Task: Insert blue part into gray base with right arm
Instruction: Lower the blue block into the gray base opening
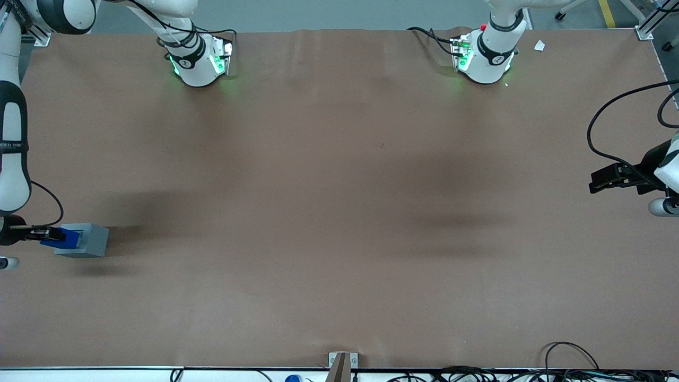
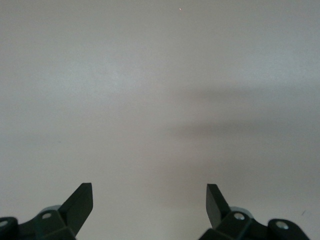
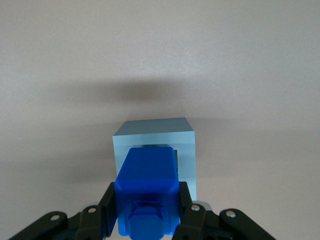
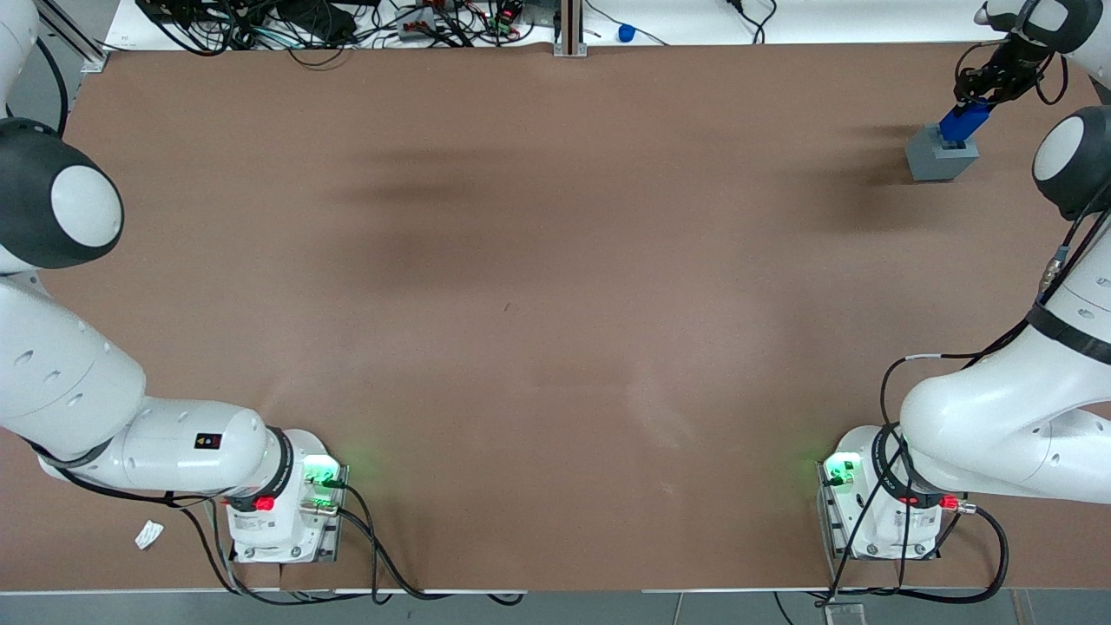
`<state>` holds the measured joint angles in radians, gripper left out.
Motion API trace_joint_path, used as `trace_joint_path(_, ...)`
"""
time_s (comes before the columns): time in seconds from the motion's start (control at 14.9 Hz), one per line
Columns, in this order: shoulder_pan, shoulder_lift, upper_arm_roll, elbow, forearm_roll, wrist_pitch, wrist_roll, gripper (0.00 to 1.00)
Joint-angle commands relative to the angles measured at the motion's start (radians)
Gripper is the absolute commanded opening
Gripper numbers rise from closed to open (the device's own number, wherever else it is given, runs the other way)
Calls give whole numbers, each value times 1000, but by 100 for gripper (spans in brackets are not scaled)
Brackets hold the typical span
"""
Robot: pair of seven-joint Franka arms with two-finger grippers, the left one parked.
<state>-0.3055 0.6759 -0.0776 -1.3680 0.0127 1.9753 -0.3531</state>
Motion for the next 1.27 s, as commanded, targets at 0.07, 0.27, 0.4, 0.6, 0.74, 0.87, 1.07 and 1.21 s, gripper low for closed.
trace_joint_path(0.07,-14,22,12,29,0,-21,25,0)
trace_joint_path(0.27,-18,25,10,29,-2,-20,25,0)
trace_joint_path(0.4,-18,25,10,30,-2,-16,22,0)
trace_joint_path(0.6,-26,25,10,30,-3,-19,14,0)
trace_joint_path(0.74,-27,25,10,29,-11,-24,13,0)
trace_joint_path(0.87,-27,27,10,29,-13,-29,13,0)
trace_joint_path(1.07,-23,27,10,29,-13,-46,14,0)
trace_joint_path(1.21,-17,27,10,29,-14,-64,14,0)
